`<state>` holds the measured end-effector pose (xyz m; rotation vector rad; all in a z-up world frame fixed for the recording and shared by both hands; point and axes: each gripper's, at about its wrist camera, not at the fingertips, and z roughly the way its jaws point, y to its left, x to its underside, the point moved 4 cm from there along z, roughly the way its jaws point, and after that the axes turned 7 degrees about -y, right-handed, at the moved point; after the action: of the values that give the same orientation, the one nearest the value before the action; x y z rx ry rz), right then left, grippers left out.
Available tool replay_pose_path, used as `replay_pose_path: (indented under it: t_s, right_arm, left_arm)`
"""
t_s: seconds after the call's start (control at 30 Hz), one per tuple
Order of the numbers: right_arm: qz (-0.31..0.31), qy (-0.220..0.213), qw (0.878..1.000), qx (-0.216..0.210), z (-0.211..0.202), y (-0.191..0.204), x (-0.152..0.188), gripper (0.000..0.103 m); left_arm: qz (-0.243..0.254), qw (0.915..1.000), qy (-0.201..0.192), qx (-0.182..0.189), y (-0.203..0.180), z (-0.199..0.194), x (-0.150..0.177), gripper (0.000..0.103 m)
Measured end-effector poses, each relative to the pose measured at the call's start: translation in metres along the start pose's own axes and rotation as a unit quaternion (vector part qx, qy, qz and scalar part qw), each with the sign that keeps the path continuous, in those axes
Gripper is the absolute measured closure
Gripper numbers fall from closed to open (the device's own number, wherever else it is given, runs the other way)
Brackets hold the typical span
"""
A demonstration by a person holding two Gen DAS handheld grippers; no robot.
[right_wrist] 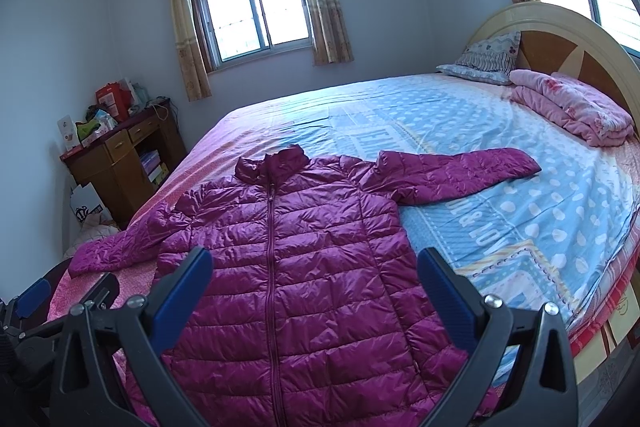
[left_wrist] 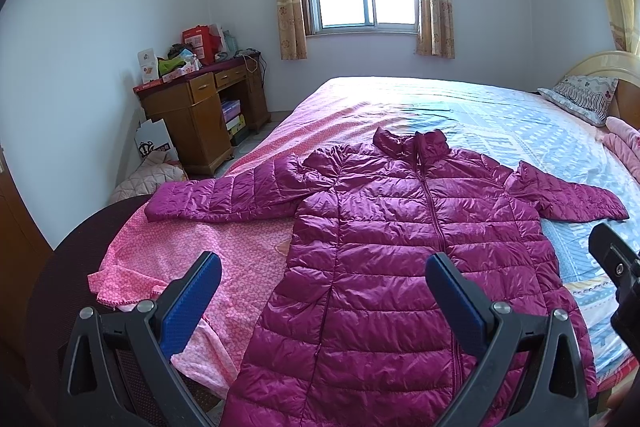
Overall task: Fold large clothes
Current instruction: 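Grasp the magenta jacket sleeve with the right gripper and fold it across the body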
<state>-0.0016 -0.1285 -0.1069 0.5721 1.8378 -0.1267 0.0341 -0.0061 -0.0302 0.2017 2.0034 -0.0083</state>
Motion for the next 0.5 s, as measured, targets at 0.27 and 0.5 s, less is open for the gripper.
replay_pose_path:
  t_s: [0.27,0.5]
  right_arm:
    - [0.008,0.013,1.0,0.003,0.016,-0.011,0.008,0.0]
    - [0.007,0.034,0.999,-0.016,0.053,-0.038,-0.009,0.0]
  left_arm:
    - [0.006,0.9999,0.008,0.001,-0.005,0.03,-0.002,0.001]
    - [0.006,0.9992,0.011,0.038,-0.017,0.079,-0.014,0.001]
